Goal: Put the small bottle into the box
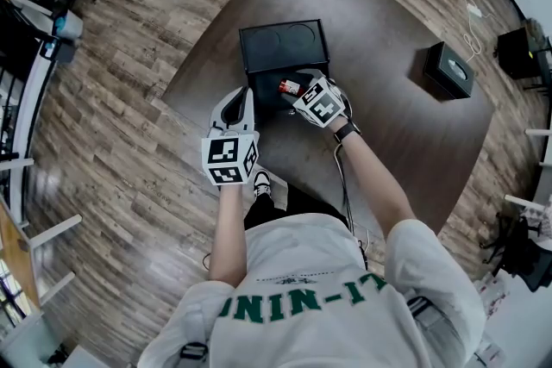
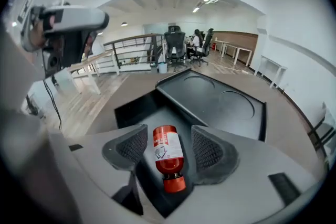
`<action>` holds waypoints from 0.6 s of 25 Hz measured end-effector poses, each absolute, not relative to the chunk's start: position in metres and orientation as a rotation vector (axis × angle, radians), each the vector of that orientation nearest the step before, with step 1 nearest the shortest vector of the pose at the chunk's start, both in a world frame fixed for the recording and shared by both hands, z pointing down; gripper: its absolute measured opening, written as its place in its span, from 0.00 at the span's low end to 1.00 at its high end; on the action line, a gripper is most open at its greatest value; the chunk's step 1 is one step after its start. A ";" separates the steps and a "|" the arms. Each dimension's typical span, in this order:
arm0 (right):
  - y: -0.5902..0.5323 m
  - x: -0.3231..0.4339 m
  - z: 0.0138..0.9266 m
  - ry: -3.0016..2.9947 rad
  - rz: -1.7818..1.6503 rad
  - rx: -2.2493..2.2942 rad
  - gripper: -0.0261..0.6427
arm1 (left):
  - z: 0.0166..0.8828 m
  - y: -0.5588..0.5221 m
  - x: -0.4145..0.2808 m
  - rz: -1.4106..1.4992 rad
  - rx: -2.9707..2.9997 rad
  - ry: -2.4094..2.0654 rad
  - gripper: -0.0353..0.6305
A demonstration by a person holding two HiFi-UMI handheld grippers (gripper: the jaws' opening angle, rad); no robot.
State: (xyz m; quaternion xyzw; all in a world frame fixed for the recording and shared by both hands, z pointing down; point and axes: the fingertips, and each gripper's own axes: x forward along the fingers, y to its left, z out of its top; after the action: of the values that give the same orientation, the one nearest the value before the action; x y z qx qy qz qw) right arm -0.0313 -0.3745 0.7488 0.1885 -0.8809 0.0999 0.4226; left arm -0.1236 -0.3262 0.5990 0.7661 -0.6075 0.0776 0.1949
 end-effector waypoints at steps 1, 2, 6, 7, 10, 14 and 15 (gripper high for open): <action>-0.375 -0.028 0.740 -2.233 0.283 0.510 0.44 | 0.598 -0.326 -0.123 0.213 2.149 -1.699 0.08; -0.375 -0.025 0.731 -2.257 0.310 0.552 0.44 | 0.597 -0.325 -0.122 0.210 2.151 -1.695 0.08; -0.373 -0.010 0.689 -2.347 0.385 0.747 0.44 | 0.591 -0.322 -0.120 0.196 2.131 -1.684 0.08; -0.372 -0.007 0.677 -2.371 0.406 0.799 0.43 | 0.588 -0.322 -0.119 0.187 2.128 -1.683 0.08; -0.367 0.002 0.641 -2.437 0.458 0.956 0.40 | 0.572 -0.321 -0.115 0.170 2.150 -1.683 0.08; -0.357 0.010 0.593 -2.473 0.457 1.141 0.37 | 0.551 -0.319 -0.113 0.168 2.204 -1.700 0.08; -0.355 0.012 0.581 -2.479 0.447 1.188 0.36 | 0.546 -0.319 -0.114 0.167 2.216 -1.704 0.08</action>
State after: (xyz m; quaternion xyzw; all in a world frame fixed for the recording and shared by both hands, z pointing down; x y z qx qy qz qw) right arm 0.0119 -0.3547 0.5807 0.4198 -0.8760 0.1579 0.1772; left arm -0.1138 -0.3189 0.5461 0.7798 -0.5997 0.0586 0.1697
